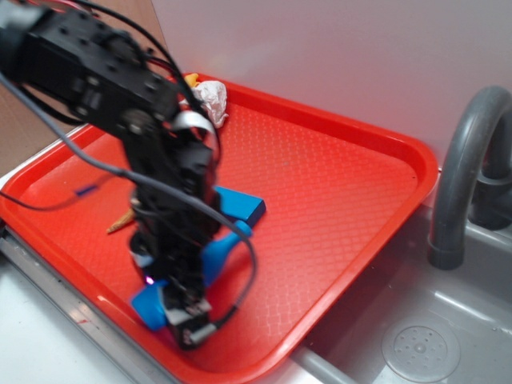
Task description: Grab the blue bottle.
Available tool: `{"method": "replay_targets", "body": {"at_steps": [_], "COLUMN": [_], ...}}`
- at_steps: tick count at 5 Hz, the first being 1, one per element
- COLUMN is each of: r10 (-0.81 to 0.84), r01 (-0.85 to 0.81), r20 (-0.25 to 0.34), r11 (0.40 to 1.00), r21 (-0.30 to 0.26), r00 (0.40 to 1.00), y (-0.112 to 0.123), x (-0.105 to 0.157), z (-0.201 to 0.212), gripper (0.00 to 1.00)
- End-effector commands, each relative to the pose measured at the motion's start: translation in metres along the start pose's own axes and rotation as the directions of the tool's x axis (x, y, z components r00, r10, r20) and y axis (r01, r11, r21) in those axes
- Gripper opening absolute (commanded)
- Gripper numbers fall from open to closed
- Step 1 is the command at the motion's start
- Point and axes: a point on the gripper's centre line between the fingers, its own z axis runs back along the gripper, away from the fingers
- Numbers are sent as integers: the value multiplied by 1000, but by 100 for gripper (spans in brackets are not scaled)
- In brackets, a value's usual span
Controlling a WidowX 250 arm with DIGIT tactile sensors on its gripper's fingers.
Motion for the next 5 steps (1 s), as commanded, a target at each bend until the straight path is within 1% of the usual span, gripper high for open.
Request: {"method": "replay_targets", "body": {"at_steps": [1,2,3,4,5], "r10": [11,81,117,165,91], "r01": [29,-19,-51,-99,-35], "r20": [223,301,401,454,482], "r11": [984,979,984,981,991], "r21": [-176,-202,-172,-164,-125], "r00": [975,950,909,876,872], "y": [75,114,143,162,161], "x": [0,-6,-22,-25,-22], "z": [103,139,181,195,191], "gripper": [0,0,0,0,0]}}
